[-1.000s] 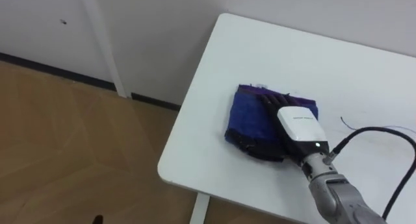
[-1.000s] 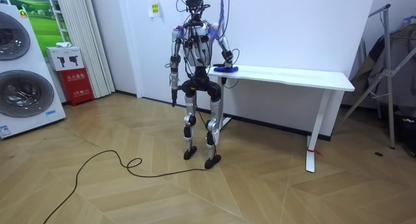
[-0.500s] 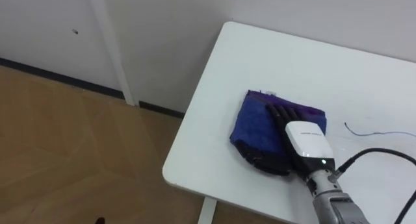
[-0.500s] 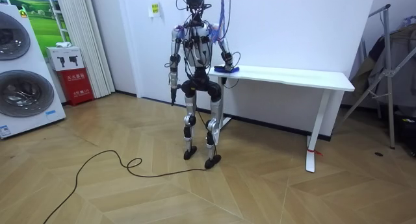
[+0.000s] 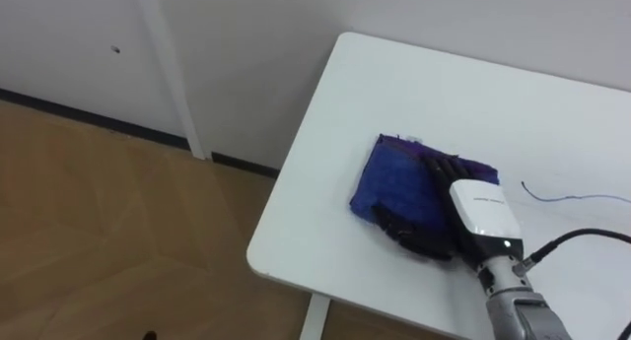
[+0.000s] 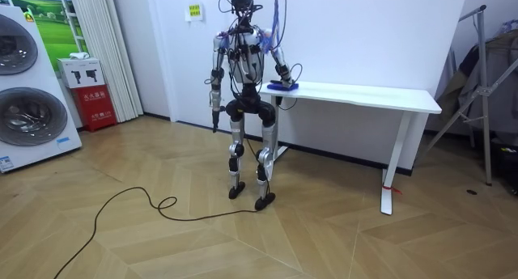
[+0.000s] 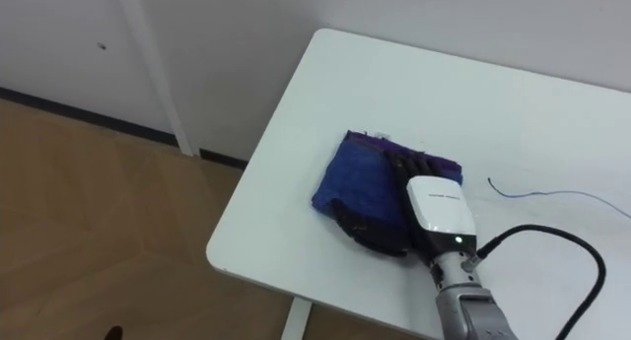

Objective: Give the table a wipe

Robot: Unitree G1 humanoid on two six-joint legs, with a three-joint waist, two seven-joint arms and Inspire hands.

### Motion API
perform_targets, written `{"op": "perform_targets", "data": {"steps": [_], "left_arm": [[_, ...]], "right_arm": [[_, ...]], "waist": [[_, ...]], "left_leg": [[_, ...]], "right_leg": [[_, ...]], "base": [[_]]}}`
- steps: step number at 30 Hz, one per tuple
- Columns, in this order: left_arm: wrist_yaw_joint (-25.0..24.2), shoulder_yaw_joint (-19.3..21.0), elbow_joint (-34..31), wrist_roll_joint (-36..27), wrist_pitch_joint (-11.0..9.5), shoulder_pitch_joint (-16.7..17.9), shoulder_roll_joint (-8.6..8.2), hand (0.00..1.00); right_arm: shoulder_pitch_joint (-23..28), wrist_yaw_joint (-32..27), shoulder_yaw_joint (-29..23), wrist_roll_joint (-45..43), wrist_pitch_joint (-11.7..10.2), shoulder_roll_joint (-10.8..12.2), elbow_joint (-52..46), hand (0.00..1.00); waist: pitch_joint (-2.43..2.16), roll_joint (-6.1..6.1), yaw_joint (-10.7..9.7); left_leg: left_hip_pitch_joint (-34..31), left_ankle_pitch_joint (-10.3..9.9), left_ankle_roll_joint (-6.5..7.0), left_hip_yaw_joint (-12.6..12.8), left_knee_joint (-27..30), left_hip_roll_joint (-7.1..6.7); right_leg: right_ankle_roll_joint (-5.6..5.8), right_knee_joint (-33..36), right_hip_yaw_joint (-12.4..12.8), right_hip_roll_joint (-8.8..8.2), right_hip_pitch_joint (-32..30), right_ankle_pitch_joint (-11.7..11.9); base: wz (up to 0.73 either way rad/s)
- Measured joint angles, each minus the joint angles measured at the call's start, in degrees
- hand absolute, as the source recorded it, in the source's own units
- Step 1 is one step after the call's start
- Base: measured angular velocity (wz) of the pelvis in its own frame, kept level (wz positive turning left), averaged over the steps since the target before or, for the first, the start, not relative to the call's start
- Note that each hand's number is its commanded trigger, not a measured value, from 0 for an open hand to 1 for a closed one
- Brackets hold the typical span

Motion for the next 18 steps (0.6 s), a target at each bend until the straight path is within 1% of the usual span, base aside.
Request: {"op": "perform_targets", "data": {"steps": [3,7,11,18], "left_arm": [[0.0,0.0,0.9,0.0,0.0,-0.1,-0.20,0.00],[0.0,0.1,1.0,0.0,0.1,0.1,-0.28,0.00],[-0.1,0.5,1.0,0.0,0.7,0.1,-0.33,0.00],[-0.1,0.5,1.1,0.1,1.1,0.9,-0.35,0.00]], "right_arm": [[-0.5,-0.6,-0.1,0.1,0.4,0.7,0.0,0.00],[-0.7,-0.6,-0.1,0.1,0.5,1.3,0.0,0.00],[-1.8,-0.6,-0.1,0.4,1.8,1.7,0.0,0.00],[-2.6,-0.6,-0.1,0.9,1.8,1.8,0.0,0.00]], "waist": [[-0.09,-0.17,0.0],[-0.07,-0.23,0.1],[0.13,0.12,0.0],[0.14,0.19,0.0]], "left_leg": [[0.0,0.0,-0.01,0.1,0.0,0.00],[0.0,0.0,-0.01,0.0,-0.1,-0.01],[-0.1,0.0,-0.01,0.0,-0.1,0.01],[-0.4,0.0,-0.03,0.0,-0.1,-0.01]], "right_leg": [[0.00,0.0,0.0,0.00,-0.2,0.0],[0.00,0.0,0.0,-0.01,-0.5,0.0],[0.00,0.0,0.0,-0.01,-0.5,0.0],[0.00,0.0,0.0,-0.01,-0.6,0.0]], "base": [[0.00],[0.00],[0.00],[0.00]]}}
